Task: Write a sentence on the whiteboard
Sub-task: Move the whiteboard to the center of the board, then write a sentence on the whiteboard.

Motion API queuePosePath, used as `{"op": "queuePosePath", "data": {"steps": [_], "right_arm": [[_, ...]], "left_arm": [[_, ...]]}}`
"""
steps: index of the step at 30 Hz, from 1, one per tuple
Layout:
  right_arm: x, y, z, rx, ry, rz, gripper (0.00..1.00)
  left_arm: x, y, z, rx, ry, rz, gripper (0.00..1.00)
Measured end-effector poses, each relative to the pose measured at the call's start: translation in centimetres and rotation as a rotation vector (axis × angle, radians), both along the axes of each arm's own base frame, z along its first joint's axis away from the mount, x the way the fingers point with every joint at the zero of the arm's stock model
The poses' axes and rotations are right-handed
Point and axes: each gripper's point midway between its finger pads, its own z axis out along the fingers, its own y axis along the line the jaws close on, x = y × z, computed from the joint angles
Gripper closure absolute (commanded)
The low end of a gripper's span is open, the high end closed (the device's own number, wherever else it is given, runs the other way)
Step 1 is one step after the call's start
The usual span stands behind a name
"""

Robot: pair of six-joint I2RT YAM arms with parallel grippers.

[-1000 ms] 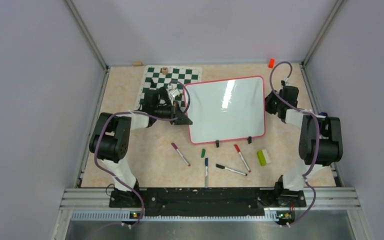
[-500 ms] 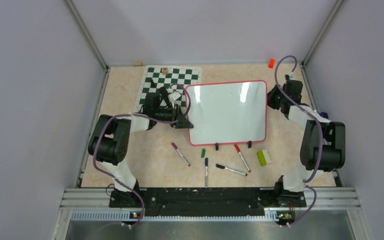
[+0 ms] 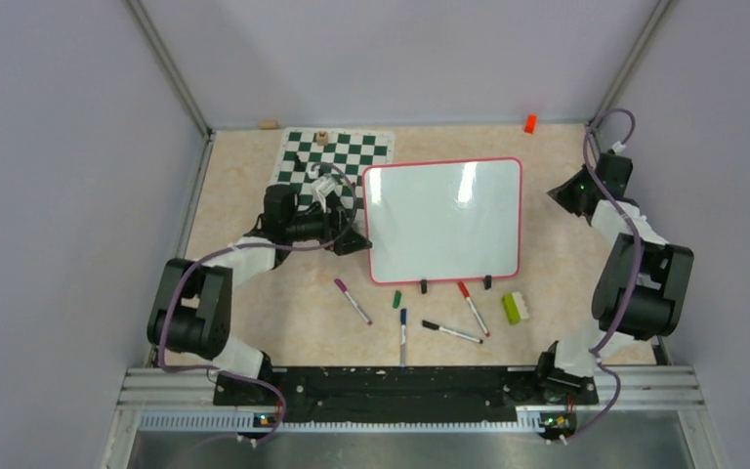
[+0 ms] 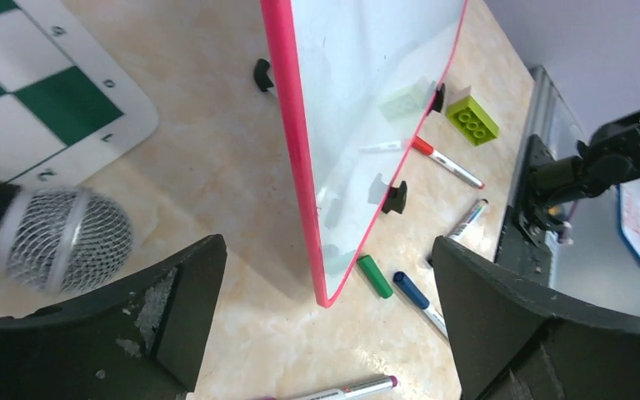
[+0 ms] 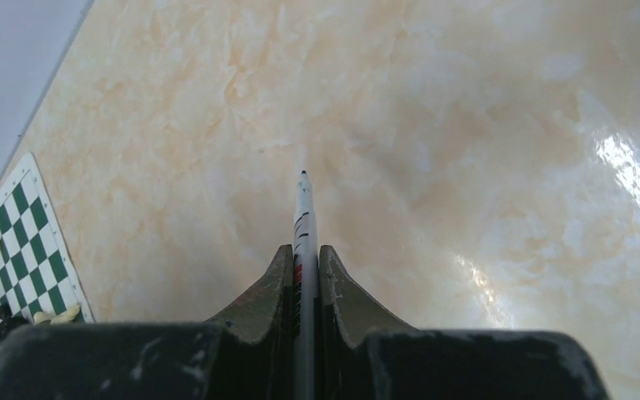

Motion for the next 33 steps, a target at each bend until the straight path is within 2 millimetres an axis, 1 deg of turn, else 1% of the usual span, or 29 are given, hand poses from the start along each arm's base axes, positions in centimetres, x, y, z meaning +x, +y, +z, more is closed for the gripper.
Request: {"op": "queuePosePath", "data": {"steps": [1,3,4,5,6,9,10,11,14,18,22,24,26,30,33], "right_arm": [[-0.4,-0.1,0.2,-0.007,0.004,-0.009,1.00],[-1.4,-0.1,1.2,-0.024,-0.009,-0.024,1.00],[-2.0,-0.1,1.9,-0.034,-0.018,-0.031,1.00],[-2.5,-0.1,2.6,-0.044,-0.031,-0.038,1.00],[-3.1,-0.1,3.4,-0.056,-0.046,-0.044,1.00],[-4.8,-0.2,5.6,-0.099,-0.096,-0.062,1.00],[-5.8,-0.2,6.6,-0.122,-0.115,-0.068,1.00],[-6.1,-0.2,6.9,-0.127,-0.121,-0.069,1.00],[-8.3,-0.3,9.0,-0.181,-0.155,-0.082,1.00],[-11.2,0.2,11.7,-0.222,-0.229,-0.089,1.00],[-14.3,1.4,14.1,-0.236,-0.318,-0.079,1.00],[-15.7,1.8,15.0,-0.246,-0.354,-0.082,1.00],[-16.9,2.1,15.9,-0.259,-0.385,-0.083,1.00],[-18.8,2.6,17.1,-0.283,-0.427,-0.078,1.00],[-19.4,2.8,17.5,-0.285,-0.422,-0.073,1.00]], "left_arm": [[0.0,0.3,0.4,0.007,-0.025,0.024,0.01],[-0.2,1.0,1.2,0.020,-0.069,0.071,0.01],[-0.2,1.3,1.5,0.028,-0.091,0.095,0.10],[-0.3,1.6,1.9,0.034,-0.112,0.120,0.04],[-0.2,1.9,2.1,0.041,-0.127,0.144,0.01],[0.0,2.7,2.9,0.054,-0.158,0.221,0.01],[0.0,2.9,3.2,0.055,-0.176,0.241,0.01],[-0.1,3.1,3.4,0.054,-0.190,0.254,0.01],[-0.2,3.8,4.0,0.062,-0.217,0.305,0.01],[0.6,4.8,4.8,0.074,-0.231,0.392,0.01],[1.5,7.3,5.3,0.116,-0.204,0.583,0.01],[1.7,8.7,6.3,0.118,-0.220,0.686,0.01],[1.6,10.1,6.9,0.104,-0.243,0.774,0.01],[0.8,11.3,6.6,0.081,-0.245,0.852,0.01],[0.7,12.3,6.1,0.057,-0.219,0.929,0.01]]}}
